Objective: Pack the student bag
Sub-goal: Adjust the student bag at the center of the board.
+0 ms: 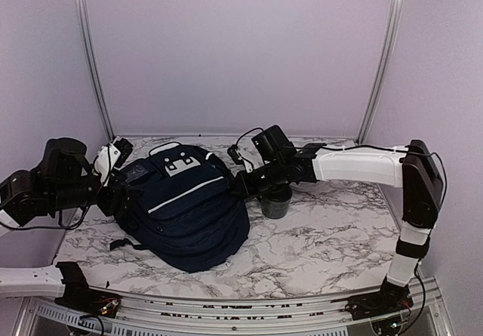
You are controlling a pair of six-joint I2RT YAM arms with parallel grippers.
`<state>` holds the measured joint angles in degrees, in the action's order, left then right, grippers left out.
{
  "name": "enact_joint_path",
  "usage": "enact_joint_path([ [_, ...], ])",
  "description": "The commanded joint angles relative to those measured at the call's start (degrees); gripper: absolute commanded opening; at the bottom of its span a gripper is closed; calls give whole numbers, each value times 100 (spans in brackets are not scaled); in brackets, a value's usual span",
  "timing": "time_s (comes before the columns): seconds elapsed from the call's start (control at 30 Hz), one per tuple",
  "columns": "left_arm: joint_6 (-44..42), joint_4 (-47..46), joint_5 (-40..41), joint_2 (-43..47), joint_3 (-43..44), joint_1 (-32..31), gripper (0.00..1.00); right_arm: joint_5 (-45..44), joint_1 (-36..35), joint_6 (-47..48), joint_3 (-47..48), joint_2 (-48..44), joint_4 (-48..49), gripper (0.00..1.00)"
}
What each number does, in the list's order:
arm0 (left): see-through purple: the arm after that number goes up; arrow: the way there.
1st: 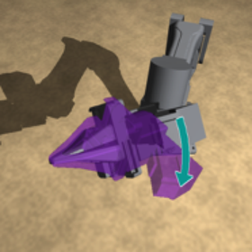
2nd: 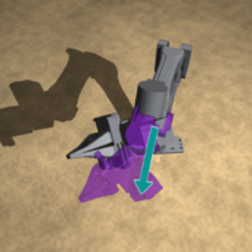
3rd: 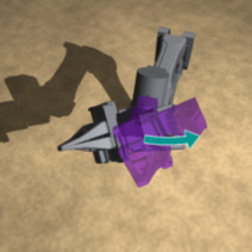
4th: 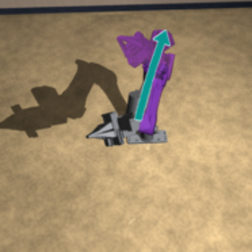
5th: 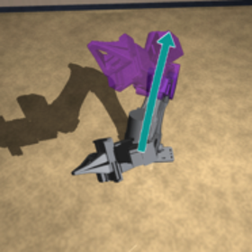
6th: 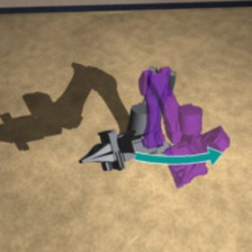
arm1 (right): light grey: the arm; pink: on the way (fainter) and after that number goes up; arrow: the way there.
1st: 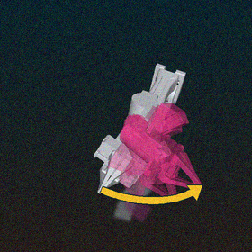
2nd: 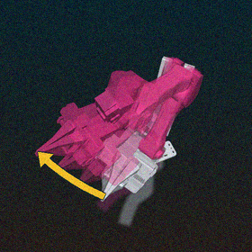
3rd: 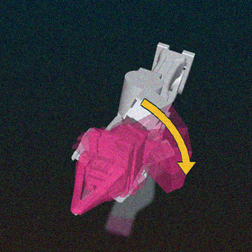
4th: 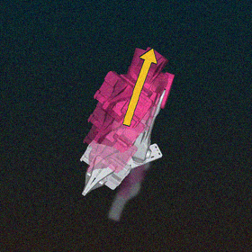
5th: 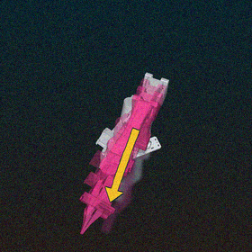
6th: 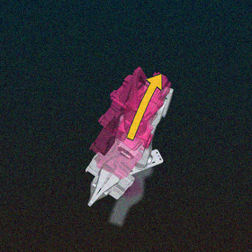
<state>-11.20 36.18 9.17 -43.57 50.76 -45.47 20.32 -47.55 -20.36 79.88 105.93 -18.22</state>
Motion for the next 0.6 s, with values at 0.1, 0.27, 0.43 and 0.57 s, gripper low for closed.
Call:
enact_joint_path([
  [0.1,5103,387,231,-282,-750,141,70,-25,-515,-158,207,324,86,0],
  [0.27,5627,-352,-310,-484,-1409,695,71,-9,-953,-123,539,557,-108,0],
  [0.43,5012,-577,80,-508,-899,1400,73,669,-1644,-521,1055,1031,549,0],
  [0.57,4377,-636,172,-316,-314,1532,74,1624,-1915,-1011,1744,1596,1052,0],
])
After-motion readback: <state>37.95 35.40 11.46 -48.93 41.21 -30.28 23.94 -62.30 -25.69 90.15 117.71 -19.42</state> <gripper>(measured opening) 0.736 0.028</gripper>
